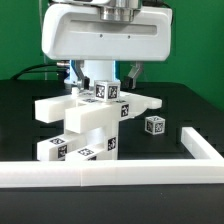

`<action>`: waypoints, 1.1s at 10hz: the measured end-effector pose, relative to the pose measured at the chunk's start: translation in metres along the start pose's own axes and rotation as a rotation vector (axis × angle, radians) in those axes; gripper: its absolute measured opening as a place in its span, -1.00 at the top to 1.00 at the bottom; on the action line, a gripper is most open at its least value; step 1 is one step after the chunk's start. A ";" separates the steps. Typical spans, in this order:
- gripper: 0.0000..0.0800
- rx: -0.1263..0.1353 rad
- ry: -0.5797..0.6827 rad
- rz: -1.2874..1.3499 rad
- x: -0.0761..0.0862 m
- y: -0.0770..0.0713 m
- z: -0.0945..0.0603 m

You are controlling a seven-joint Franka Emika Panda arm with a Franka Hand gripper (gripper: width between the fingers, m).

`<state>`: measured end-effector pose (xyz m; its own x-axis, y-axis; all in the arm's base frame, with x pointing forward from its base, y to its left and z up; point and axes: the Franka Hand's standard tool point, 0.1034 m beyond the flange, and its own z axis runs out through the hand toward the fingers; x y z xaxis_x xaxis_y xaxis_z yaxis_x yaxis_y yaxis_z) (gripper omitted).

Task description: Assemble chair

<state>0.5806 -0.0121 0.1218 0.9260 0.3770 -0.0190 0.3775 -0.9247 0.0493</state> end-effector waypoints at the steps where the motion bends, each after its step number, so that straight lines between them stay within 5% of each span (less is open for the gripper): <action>1: -0.62 0.000 0.000 -0.063 0.000 0.000 0.000; 2: -0.62 0.000 0.000 -0.119 0.000 0.001 0.000; 3: -0.32 0.000 0.000 -0.200 -0.001 0.002 0.000; 4: -0.32 0.000 -0.001 -0.196 -0.001 0.002 0.001; 6: 0.28 0.000 -0.002 -0.195 -0.001 0.003 0.001; 11: 0.28 0.000 -0.002 -0.153 -0.001 0.003 0.001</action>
Offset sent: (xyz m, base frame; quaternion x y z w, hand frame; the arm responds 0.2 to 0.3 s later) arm 0.0000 0.0000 0.0000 0.0000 0.0000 -0.0650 0.9979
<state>0.5802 -0.0154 0.1211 0.8575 0.5137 -0.0278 0.5145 -0.8563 0.0455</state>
